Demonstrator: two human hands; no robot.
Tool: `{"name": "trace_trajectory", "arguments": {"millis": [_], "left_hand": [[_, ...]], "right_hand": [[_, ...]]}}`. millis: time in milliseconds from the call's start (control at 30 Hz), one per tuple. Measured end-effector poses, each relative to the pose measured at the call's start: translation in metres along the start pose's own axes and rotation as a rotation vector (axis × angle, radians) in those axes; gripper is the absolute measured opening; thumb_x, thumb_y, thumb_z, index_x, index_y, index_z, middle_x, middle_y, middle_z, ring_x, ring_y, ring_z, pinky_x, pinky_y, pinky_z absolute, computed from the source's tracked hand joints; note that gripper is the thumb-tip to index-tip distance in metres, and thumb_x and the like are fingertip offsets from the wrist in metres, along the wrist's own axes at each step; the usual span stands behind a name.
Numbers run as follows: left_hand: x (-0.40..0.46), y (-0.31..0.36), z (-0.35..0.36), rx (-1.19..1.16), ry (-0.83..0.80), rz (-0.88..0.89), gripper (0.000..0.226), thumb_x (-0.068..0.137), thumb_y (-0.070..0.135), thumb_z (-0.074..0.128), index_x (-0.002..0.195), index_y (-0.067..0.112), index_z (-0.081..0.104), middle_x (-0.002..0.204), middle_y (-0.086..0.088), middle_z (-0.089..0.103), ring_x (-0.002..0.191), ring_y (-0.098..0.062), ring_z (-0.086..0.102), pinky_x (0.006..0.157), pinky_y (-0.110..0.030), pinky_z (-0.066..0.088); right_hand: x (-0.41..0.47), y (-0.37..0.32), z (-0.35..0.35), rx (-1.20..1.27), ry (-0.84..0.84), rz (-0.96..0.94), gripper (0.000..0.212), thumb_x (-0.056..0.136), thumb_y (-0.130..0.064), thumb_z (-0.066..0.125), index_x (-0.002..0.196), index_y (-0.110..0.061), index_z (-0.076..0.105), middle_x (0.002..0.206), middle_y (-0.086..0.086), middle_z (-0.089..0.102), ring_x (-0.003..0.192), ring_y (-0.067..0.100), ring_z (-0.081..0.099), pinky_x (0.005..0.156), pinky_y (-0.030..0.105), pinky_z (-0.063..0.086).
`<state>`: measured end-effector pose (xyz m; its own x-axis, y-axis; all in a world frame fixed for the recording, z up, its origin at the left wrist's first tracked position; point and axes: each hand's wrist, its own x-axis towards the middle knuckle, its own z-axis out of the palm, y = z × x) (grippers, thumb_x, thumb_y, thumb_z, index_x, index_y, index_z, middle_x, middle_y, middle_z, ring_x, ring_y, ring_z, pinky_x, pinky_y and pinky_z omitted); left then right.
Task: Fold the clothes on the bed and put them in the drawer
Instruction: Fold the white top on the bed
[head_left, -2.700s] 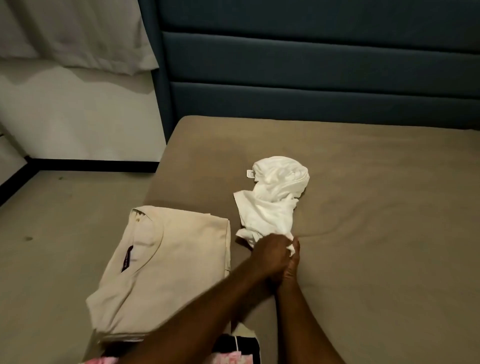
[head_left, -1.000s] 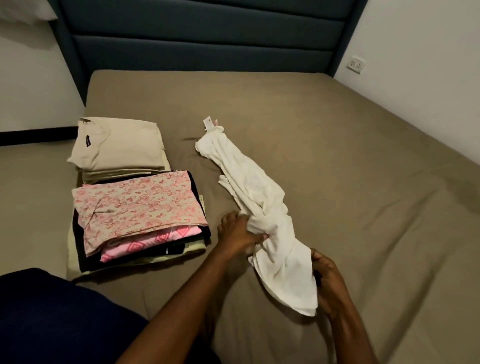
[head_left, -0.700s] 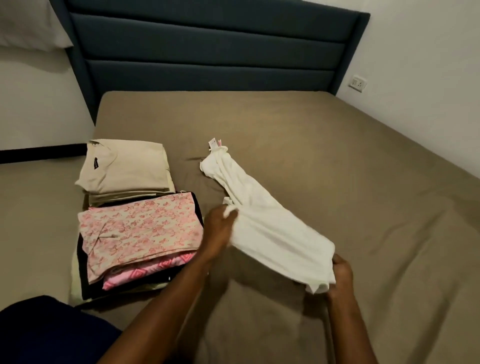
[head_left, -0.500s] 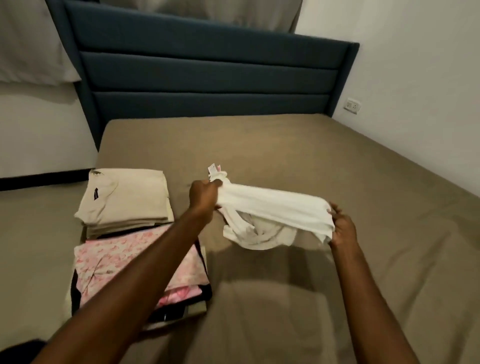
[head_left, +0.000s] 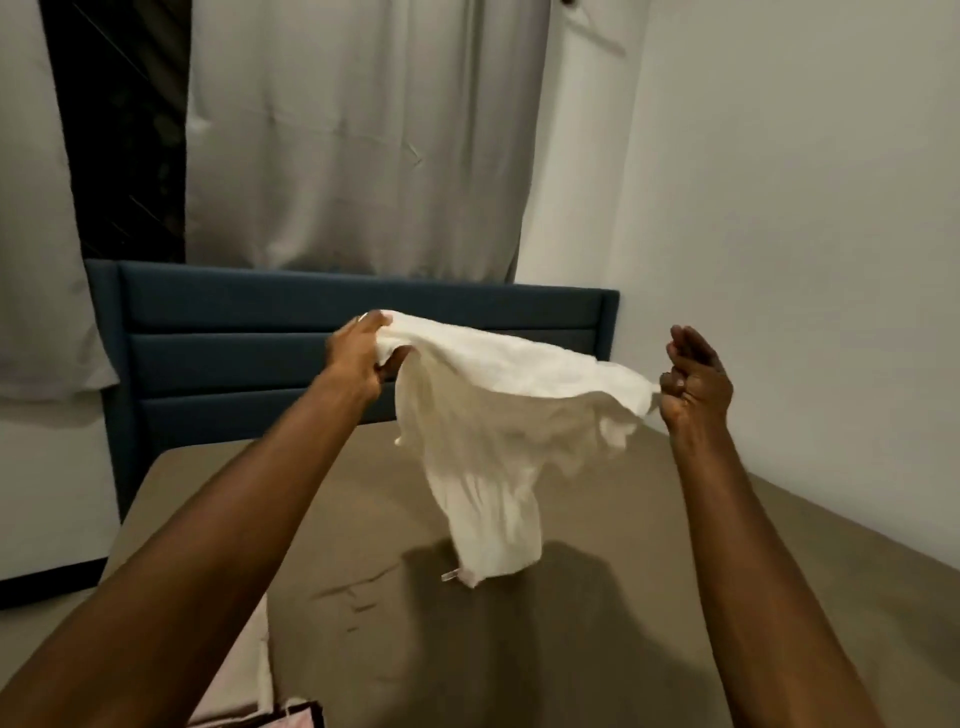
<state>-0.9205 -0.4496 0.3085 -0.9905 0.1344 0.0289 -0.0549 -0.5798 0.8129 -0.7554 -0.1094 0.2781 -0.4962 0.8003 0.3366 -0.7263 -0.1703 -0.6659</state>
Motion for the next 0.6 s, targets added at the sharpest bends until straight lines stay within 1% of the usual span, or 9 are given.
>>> {"name": "trace_trajectory", "arguments": {"millis": [67, 167, 267, 300, 367, 433, 500, 567, 600], "left_hand": [[-0.017, -0.021, -0.03, 0.212, 0.041, 0.004, 0.01, 0.088, 0.004, 0.071, 0.097, 0.009, 0.07, 0.1, -0.015, 0.07, 0.078, -0.025, 0.068, 0.043, -0.028, 0.055], [-0.058, -0.085, -0.099, 0.481, 0.084, -0.087, 0.019, 0.083, 0.001, 0.075, 0.101, 0.005, 0.069, 0.095, -0.016, 0.069, 0.072, -0.025, 0.065, 0.042, -0.026, 0.051], [-0.111, -0.156, -0.168, 0.591, 0.067, -0.293, 0.022, 0.064, -0.003, 0.083, 0.081, 0.004, 0.071, 0.08, -0.013, 0.068, 0.072, -0.029, 0.064, 0.06, -0.031, 0.051], [-0.127, -0.176, -0.185, 0.629, 0.053, -0.354, 0.026, 0.051, -0.001, 0.085, 0.072, 0.005, 0.072, 0.077, -0.013, 0.068, 0.075, -0.03, 0.065, 0.064, -0.034, 0.051], [-0.157, -0.216, -0.219, 0.764, 0.026, -0.497, 0.036, 0.033, 0.004, 0.083, 0.067, 0.003, 0.071, 0.078, -0.014, 0.069, 0.081, -0.032, 0.068, 0.068, -0.037, 0.052], [-0.186, -0.24, -0.238, 0.859, -0.018, -0.612, 0.043, 0.045, -0.002, 0.089, 0.083, -0.003, 0.07, 0.086, -0.014, 0.064, 0.09, -0.034, 0.068, 0.068, -0.035, 0.051], [-0.205, -0.25, -0.249, 0.856, 0.004, -0.618, 0.034, 0.063, -0.009, 0.085, 0.092, -0.005, 0.067, 0.093, -0.015, 0.062, 0.096, -0.037, 0.066, 0.066, -0.034, 0.051], [-0.214, -0.251, -0.255, 0.804, 0.045, -0.576, 0.028, 0.068, -0.01, 0.082, 0.082, 0.0, 0.06, 0.089, -0.016, 0.063, 0.085, -0.033, 0.064, 0.062, -0.032, 0.049], [-0.217, -0.252, -0.257, 0.795, 0.058, -0.543, 0.031, 0.067, -0.009, 0.083, 0.082, 0.002, 0.059, 0.088, -0.015, 0.065, 0.08, -0.029, 0.063, 0.06, -0.03, 0.048]], "right_hand": [[-0.023, -0.006, -0.025, -0.124, -0.002, -0.002, 0.033, 0.085, 0.019, 0.058, 0.095, -0.008, 0.073, 0.096, 0.011, 0.077, 0.074, 0.013, 0.07, 0.042, 0.017, 0.033], [-0.082, 0.045, -0.092, -0.355, 0.044, 0.087, 0.023, 0.086, 0.013, 0.065, 0.093, -0.008, 0.072, 0.098, 0.018, 0.074, 0.065, 0.013, 0.063, 0.042, 0.016, 0.033], [-0.179, 0.135, -0.165, -0.609, 0.01, 0.472, 0.006, 0.095, -0.002, 0.065, 0.097, -0.006, 0.069, 0.093, 0.014, 0.075, 0.065, 0.023, 0.059, 0.049, 0.023, 0.049], [-0.214, 0.167, -0.187, -0.74, -0.001, 0.583, 0.009, 0.095, -0.01, 0.07, 0.102, -0.004, 0.068, 0.094, 0.011, 0.073, 0.071, 0.024, 0.061, 0.054, 0.026, 0.052], [-0.289, 0.221, -0.233, -1.158, -0.067, 0.625, 0.041, 0.086, -0.034, 0.082, 0.116, -0.011, 0.065, 0.111, 0.008, 0.066, 0.093, 0.021, 0.062, 0.073, 0.03, 0.053], [-0.33, 0.258, -0.248, -1.45, -0.098, 0.603, 0.065, 0.085, -0.053, 0.076, 0.135, -0.014, 0.061, 0.137, 0.011, 0.058, 0.122, 0.03, 0.054, 0.099, 0.042, 0.046], [-0.356, 0.272, -0.248, -1.628, -0.057, 0.572, 0.062, 0.085, -0.042, 0.079, 0.129, -0.002, 0.063, 0.135, 0.025, 0.057, 0.12, 0.042, 0.053, 0.098, 0.051, 0.045], [-0.364, 0.262, -0.229, -1.676, 0.021, 0.577, 0.055, 0.077, -0.027, 0.086, 0.11, 0.008, 0.062, 0.113, 0.032, 0.059, 0.103, 0.045, 0.054, 0.089, 0.051, 0.047], [-0.365, 0.253, -0.224, -1.657, 0.071, 0.575, 0.05, 0.079, -0.025, 0.085, 0.106, 0.01, 0.061, 0.109, 0.033, 0.059, 0.101, 0.045, 0.054, 0.089, 0.051, 0.047]]}}
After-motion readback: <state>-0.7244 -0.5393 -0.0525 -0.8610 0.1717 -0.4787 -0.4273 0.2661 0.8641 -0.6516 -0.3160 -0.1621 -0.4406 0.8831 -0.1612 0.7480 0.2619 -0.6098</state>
